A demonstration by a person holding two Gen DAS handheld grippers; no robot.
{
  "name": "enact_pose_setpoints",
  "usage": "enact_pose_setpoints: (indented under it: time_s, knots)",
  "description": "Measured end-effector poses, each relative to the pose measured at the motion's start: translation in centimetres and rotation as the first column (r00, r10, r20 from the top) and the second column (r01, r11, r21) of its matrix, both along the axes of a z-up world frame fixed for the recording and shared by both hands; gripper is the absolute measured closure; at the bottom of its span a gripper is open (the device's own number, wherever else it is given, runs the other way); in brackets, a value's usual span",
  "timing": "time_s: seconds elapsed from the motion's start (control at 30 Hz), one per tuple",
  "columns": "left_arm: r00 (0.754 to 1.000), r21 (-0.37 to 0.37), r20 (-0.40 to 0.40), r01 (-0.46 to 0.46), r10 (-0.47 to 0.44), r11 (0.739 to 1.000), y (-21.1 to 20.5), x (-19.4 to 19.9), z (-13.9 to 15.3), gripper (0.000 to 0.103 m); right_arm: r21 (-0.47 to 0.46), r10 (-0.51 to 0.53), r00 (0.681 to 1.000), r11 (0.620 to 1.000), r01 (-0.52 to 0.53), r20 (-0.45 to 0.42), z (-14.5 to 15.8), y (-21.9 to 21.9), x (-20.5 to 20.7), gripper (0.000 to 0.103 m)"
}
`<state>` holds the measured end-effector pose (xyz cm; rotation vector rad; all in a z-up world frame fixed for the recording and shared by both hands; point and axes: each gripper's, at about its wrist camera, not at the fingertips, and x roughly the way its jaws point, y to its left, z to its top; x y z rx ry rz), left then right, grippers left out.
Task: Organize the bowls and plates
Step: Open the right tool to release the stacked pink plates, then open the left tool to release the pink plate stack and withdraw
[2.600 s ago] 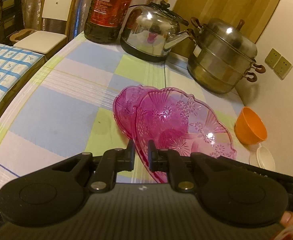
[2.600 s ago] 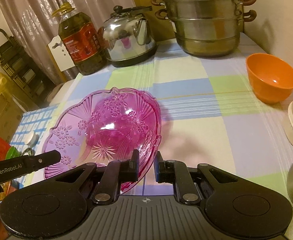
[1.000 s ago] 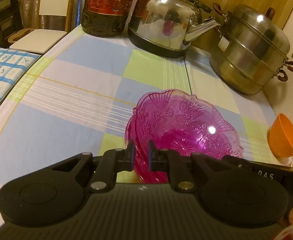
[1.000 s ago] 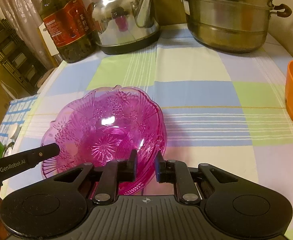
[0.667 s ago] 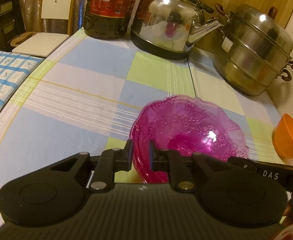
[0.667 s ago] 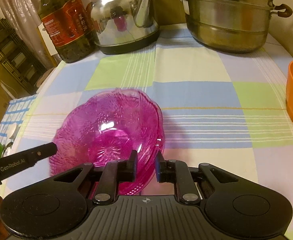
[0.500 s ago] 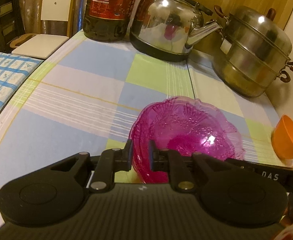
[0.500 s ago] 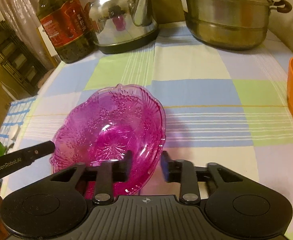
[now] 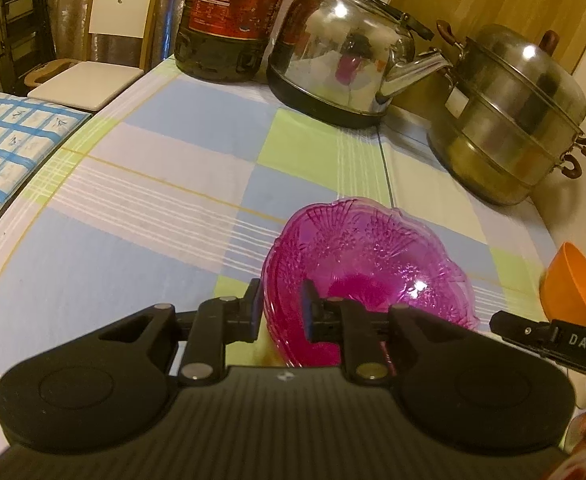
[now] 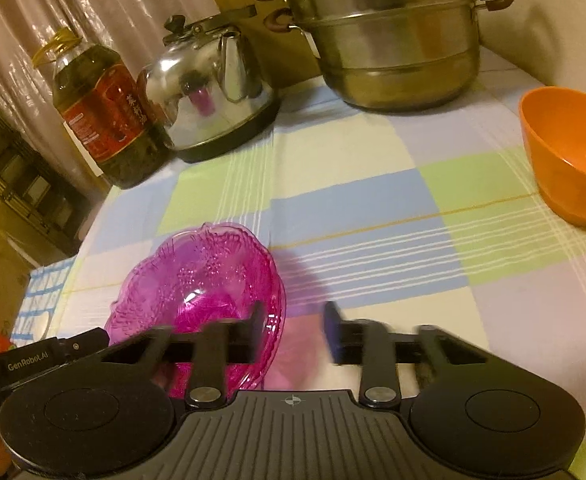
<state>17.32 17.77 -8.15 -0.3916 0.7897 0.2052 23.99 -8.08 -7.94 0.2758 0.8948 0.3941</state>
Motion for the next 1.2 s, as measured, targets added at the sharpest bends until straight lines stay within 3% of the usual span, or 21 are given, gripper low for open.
enact_pose_setpoints:
  time_s: [0.07,0.23,1.1,1.2]
  knots:
    - [1.0,-0.003,-0.004,0.002,-0.002,1.0,-0.1,0.0,-0.1,0.086,-0.003,0.006,1.0,1.0,-0.006,0.001,-0.2,0.2,0.1,0.095]
    - [1.0,-0.004,-0.011,0.01,-0.01,1.0,-0.3,0.1,-0.3,0.086,-0.014,0.034,0.999,0.999,-0.034,-0.017,-0.8,1.0,0.4,0.098]
    - [1.0,-0.011,0.001,-0.001,0.001,1.0,-0.3,-0.2,-0.1,0.085,-0.014,0.049,0.998,0.999,-0.049,-0.04,-0.8,1.0,0.0,0.097]
    - [1.0,-0.007,0.007,0.001,-0.001,1.0,-0.4,-0.4,0.2,0.085,-0.021,0.051,0.998,0.998,-0.051,-0.031,-0.4,1.1,-0.4,0.087]
